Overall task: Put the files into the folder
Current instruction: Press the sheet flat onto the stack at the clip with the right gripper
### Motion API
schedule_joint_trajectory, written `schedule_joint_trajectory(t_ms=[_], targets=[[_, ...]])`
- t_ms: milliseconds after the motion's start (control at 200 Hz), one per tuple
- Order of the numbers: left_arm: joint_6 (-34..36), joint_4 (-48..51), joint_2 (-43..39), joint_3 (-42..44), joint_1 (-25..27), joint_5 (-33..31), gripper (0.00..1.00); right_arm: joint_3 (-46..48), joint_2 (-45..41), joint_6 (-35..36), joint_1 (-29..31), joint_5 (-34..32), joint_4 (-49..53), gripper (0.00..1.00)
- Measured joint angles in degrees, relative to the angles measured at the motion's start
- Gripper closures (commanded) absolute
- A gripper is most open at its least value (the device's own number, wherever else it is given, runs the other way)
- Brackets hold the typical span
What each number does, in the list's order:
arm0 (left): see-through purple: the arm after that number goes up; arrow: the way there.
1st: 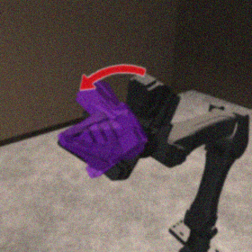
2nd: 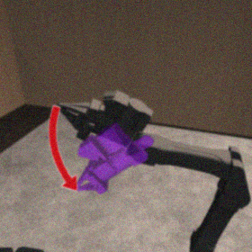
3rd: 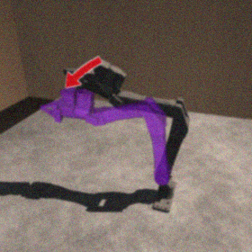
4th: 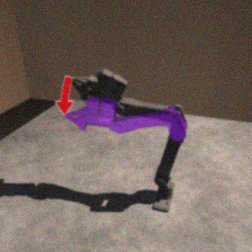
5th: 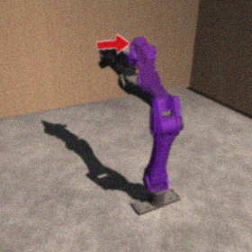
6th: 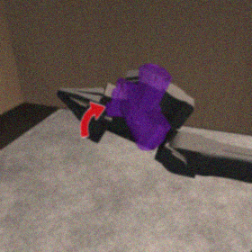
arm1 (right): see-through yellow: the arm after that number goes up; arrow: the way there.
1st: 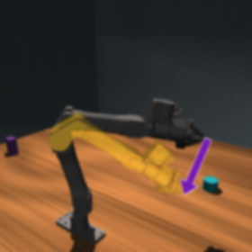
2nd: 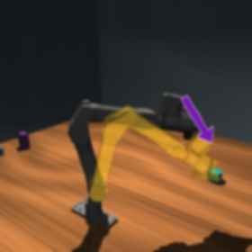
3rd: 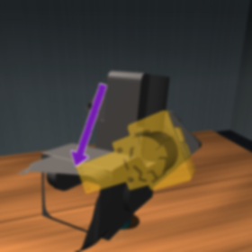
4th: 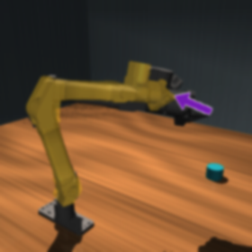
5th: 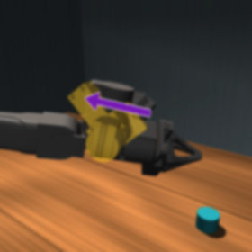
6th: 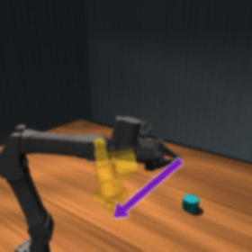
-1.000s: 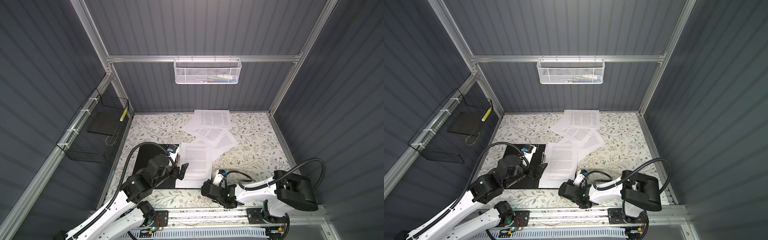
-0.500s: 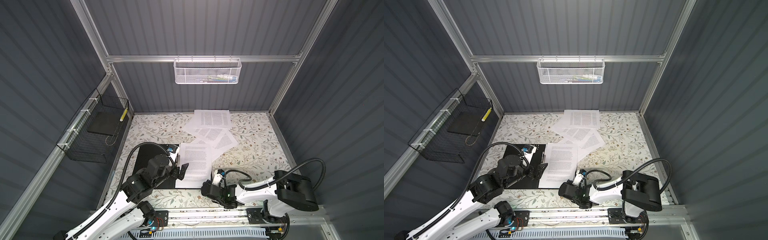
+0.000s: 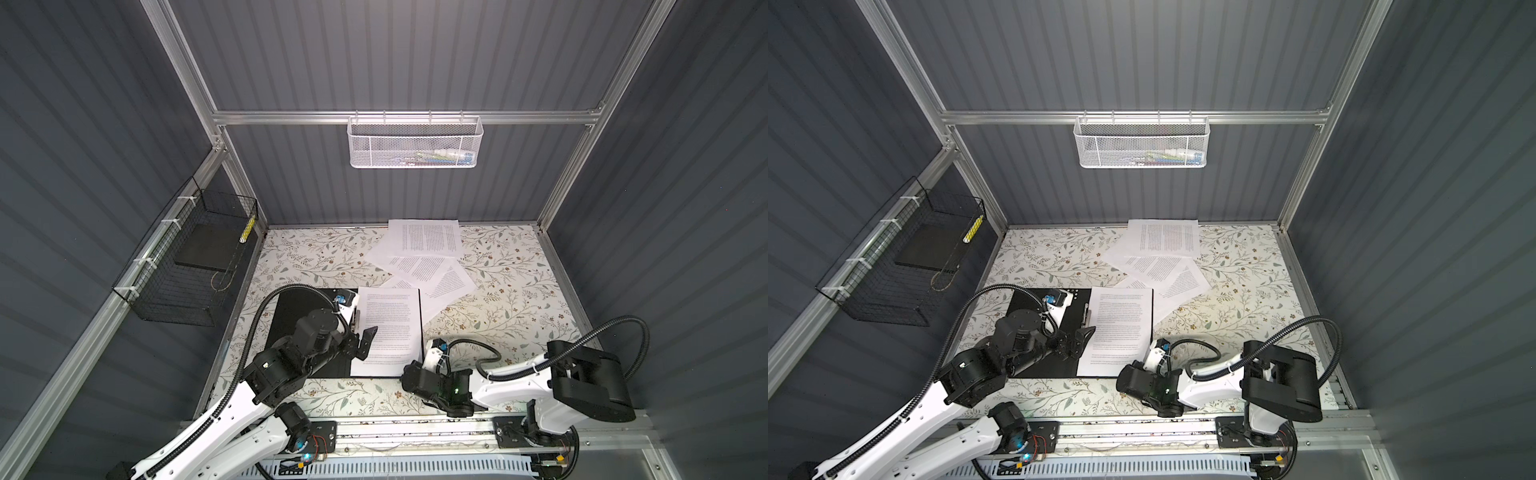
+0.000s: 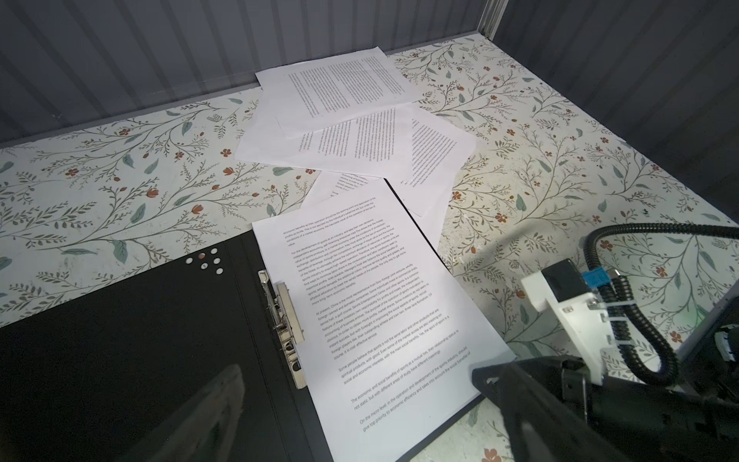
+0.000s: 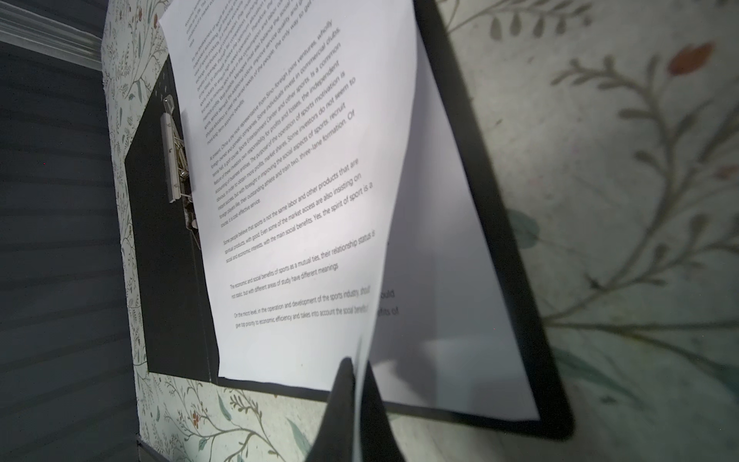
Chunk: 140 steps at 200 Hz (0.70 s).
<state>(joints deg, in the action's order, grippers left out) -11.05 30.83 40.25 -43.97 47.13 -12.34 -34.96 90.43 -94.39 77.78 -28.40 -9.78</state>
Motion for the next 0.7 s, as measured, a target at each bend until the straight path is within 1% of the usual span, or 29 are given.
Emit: schedule_joint_trajectory(t_ms=[700], targets=[[0.0,0.0,0.0,0.0,0.0,0.42,0.0,0.0,0.0,-0.15,0.81,0.15,0.2,1.0]])
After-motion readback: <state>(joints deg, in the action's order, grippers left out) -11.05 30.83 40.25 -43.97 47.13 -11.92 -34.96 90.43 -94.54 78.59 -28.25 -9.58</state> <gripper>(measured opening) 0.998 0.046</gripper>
